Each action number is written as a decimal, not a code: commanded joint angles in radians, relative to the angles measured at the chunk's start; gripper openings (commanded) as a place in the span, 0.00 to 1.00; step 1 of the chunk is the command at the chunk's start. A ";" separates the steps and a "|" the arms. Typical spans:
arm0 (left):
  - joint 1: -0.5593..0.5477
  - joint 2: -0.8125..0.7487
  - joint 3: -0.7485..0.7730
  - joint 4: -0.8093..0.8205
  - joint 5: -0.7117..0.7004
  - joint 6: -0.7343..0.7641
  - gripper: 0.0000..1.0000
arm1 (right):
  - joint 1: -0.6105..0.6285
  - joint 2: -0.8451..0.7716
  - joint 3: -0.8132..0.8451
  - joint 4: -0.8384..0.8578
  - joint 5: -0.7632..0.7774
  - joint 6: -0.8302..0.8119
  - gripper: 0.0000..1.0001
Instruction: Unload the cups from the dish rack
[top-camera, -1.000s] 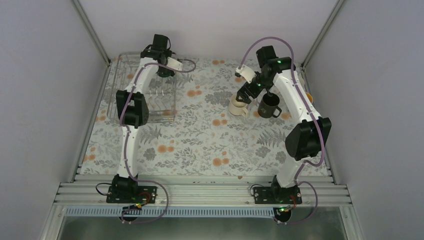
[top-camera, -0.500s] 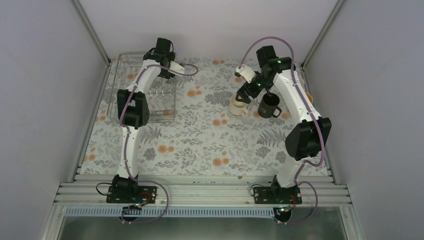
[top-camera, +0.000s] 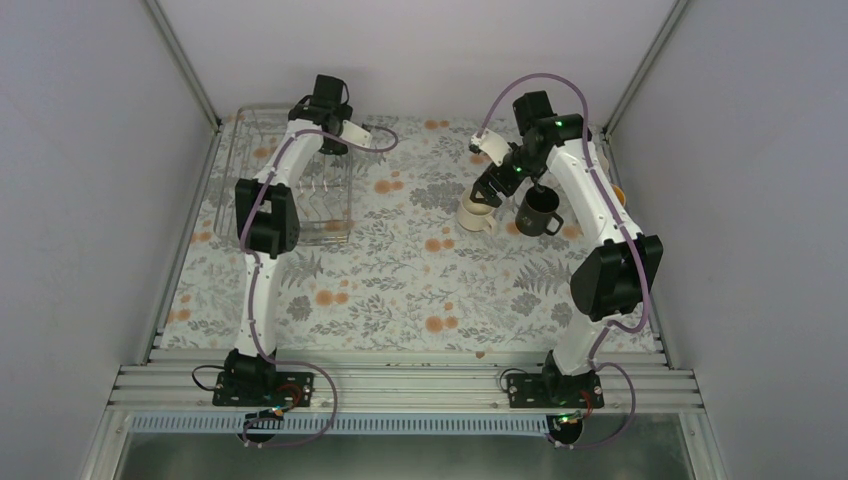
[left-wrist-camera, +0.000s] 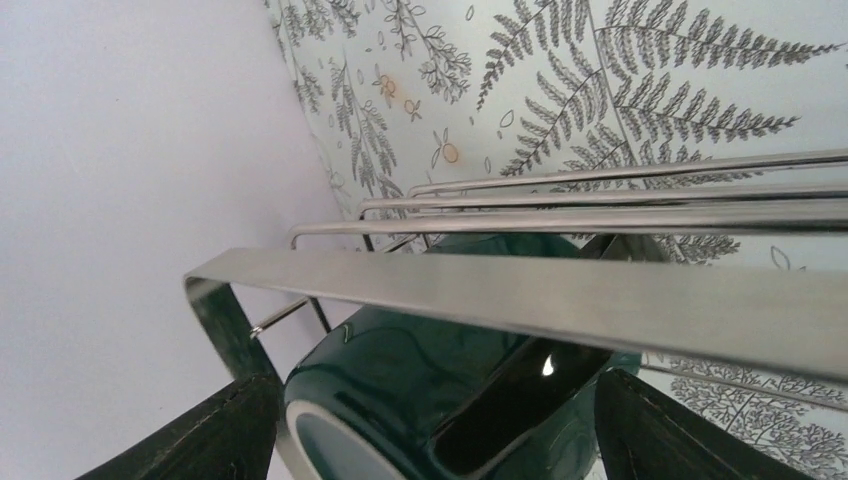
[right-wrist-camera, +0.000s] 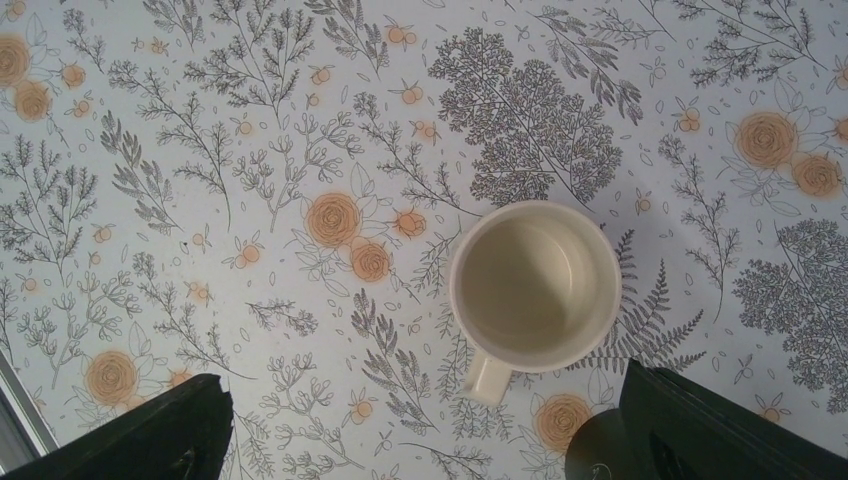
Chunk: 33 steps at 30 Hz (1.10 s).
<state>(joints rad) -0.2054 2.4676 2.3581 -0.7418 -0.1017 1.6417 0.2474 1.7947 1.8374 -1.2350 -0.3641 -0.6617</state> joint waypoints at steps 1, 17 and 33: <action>-0.002 -0.005 -0.011 -0.009 0.032 0.021 0.79 | -0.002 -0.002 0.001 0.003 -0.027 -0.013 1.00; -0.004 0.076 0.087 -0.139 0.008 0.006 0.50 | -0.004 -0.012 -0.006 0.003 -0.049 -0.018 1.00; 0.004 0.158 0.188 -0.314 -0.073 -0.035 0.16 | -0.004 -0.031 0.021 -0.017 -0.047 -0.004 1.00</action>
<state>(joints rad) -0.2092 2.5855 2.5347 -0.9379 -0.1627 1.6344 0.2474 1.7943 1.8252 -1.2381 -0.3885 -0.6643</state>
